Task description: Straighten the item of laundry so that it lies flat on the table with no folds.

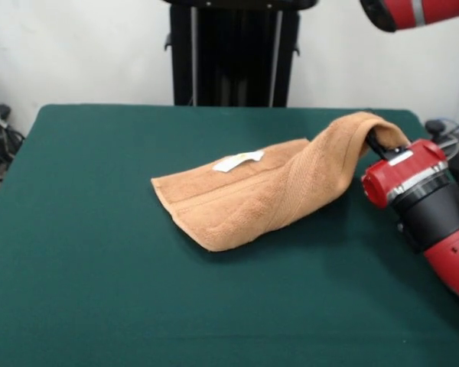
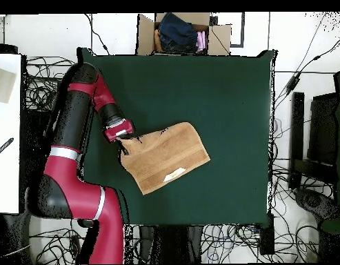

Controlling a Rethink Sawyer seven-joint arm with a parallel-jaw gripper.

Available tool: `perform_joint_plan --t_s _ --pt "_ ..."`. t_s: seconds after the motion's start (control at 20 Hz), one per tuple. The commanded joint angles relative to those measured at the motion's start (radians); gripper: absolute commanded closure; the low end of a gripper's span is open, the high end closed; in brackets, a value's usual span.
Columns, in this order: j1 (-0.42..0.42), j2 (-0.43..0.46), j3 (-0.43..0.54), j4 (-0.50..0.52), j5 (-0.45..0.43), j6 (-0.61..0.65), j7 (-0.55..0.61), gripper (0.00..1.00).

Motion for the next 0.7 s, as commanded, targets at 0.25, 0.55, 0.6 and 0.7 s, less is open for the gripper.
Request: perform_joint_plan --t_s 0.25,0.55,0.6,0.7 --pt "-0.014 0.002 -0.045 -0.032 0.114 0.029 0.213 0.00" --pt "0.000 0.024 -0.026 0.015 0.139 -0.027 0.255 0.00" --pt "0.003 0.030 -0.023 0.025 0.141 -0.021 0.261 0.00" --pt "0.006 0.037 -0.016 0.036 0.145 -0.024 0.259 0.00"
